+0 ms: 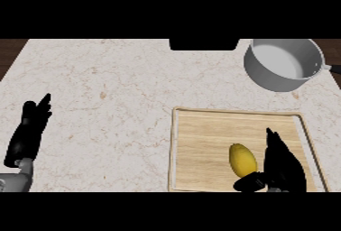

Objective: Pick the lemon from the tray and place it in the pot

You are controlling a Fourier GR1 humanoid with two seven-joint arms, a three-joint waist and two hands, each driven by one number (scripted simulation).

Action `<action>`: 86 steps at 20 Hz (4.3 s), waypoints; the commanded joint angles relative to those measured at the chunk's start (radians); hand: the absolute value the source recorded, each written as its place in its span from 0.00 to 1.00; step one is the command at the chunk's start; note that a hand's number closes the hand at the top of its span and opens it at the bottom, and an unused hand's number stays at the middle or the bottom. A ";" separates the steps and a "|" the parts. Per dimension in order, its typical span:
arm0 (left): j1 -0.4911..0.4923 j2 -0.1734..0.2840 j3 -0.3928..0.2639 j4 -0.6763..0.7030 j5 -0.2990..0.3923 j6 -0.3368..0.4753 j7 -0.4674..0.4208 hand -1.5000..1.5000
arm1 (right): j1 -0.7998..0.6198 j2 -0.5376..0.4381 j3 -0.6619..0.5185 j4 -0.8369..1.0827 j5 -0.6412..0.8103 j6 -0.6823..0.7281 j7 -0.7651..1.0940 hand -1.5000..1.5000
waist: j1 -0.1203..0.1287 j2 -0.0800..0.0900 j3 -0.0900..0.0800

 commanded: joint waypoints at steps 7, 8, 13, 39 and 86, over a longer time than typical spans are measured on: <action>0.007 -0.004 0.063 -0.017 -0.006 -0.074 0.012 0.50 | 0.061 0.005 -0.011 0.047 -0.011 -0.036 0.038 0.00 | -0.002 -0.001 0.000; -0.002 -0.002 0.069 0.000 0.003 -0.092 0.007 0.50 | 0.005 0.005 -0.015 0.119 0.000 -0.093 0.058 0.00 | 0.000 0.000 0.000; 0.044 -0.063 0.087 0.019 -0.043 -0.067 -0.061 0.50 | -0.020 -0.038 -0.049 0.143 0.031 -0.105 -0.086 1.00 | -0.001 0.000 0.000; 0.049 -0.046 0.140 -0.012 -0.054 -0.101 -0.027 0.50 | -0.015 -0.765 -0.780 0.375 -0.377 -0.148 -1.028 1.00 | -0.030 -0.007 0.007; -0.003 -0.128 0.115 0.010 -0.145 -0.135 -0.045 0.50 | -1.032 -0.725 -0.497 1.317 -0.541 -0.050 -1.125 0.00 | 0.035 0.009 0.001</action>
